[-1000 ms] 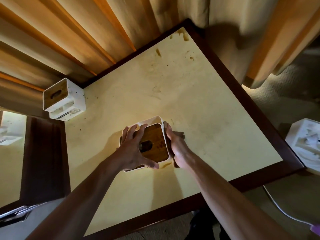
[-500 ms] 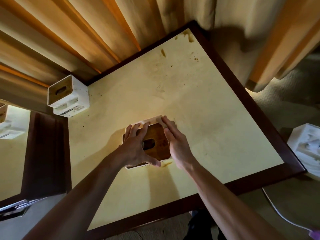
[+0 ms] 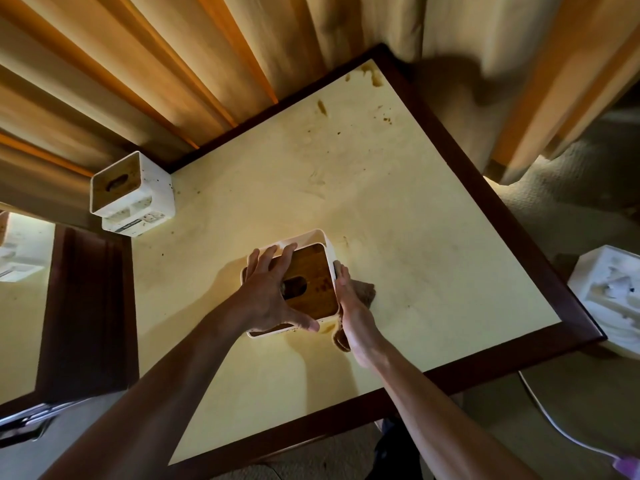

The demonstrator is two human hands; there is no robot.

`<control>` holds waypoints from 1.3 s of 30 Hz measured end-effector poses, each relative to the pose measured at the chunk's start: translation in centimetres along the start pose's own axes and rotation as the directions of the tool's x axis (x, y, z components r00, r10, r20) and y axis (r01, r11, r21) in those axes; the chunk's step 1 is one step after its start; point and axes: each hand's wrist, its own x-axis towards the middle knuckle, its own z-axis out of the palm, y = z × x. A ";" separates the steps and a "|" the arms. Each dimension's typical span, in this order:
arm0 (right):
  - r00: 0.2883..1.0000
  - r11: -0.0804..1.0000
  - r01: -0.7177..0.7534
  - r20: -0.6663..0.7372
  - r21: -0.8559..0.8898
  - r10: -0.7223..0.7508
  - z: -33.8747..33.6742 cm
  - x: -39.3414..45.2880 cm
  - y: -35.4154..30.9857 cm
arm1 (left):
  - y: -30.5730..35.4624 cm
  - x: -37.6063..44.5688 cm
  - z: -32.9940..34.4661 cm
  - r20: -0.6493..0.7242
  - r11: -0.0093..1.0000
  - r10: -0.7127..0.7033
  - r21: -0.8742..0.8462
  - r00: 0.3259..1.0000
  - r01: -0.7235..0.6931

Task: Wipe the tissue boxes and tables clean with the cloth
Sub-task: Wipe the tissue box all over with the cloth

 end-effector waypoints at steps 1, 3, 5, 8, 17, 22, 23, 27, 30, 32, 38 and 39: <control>0.999 0.999 -0.040 -0.008 0.013 0.040 -0.4 0.5 0.4 | 0.0 0.0 0.0 -0.002 1.000 0.005 0.000 1.000 -0.005; 0.995 0.995 -0.086 -0.051 0.053 0.089 -0.5 0.3 -0.7 | -0.1 0.0 -0.1 -0.006 1.000 0.013 -0.002 1.000 -0.014; 0.991 0.994 -0.053 -0.114 0.091 0.064 -0.5 0.3 -1.6 | -0.2 0.1 0.0 -0.011 1.000 0.022 0.016 1.000 -0.021; 0.978 0.996 -0.027 -0.203 0.087 0.045 -0.8 0.3 -2.2 | -0.5 0.1 0.1 0.002 0.997 0.027 0.067 1.000 -0.027; 0.952 0.999 -0.020 -0.306 0.050 0.034 -4.4 -1.7 -3.0 | -2.4 -1.4 -0.5 -0.083 0.979 0.167 0.130 0.982 -0.155; 0.943 1.000 0.027 -0.333 -0.004 -0.027 -3.8 -2.8 -4.3 | -1.7 -2.4 0.3 -0.220 0.999 0.027 -0.040 0.975 -0.037; 0.944 0.999 0.040 -0.326 -0.010 -0.042 -3.5 -3.0 -4.7 | -1.3 -2.6 0.5 -0.244 0.997 -0.023 -0.080 0.969 0.003; 0.940 0.995 0.086 -0.326 -0.047 -0.097 -2.9 -3.3 -5.8 | 0.2 -2.4 1.1 -0.336 0.951 -0.262 -0.251 0.904 0.182; 0.940 0.992 0.114 -0.318 -0.049 -0.124 -2.4 -3.5 -6.3 | 1.3 -2.0 1.4 -0.351 0.895 -0.409 -0.334 0.842 0.296; 0.940 0.991 0.123 -0.315 -0.049 -0.132 -2.2 -3.8 -6.6 | 1.9 -2.0 1.5 -0.335 0.862 -0.470 -0.371 0.816 0.345; 0.933 0.990 0.124 -0.330 -0.069 -0.140 -2.1 -4.1 -6.5 | 3.9 -1.8 2.0 -0.316 0.811 -0.552 -0.416 0.771 0.411; 0.931 0.990 0.123 -0.337 -0.074 -0.141 -2.2 -4.0 -6.3 | 4.2 -1.8 2.0 -0.316 0.809 -0.556 -0.418 0.769 0.413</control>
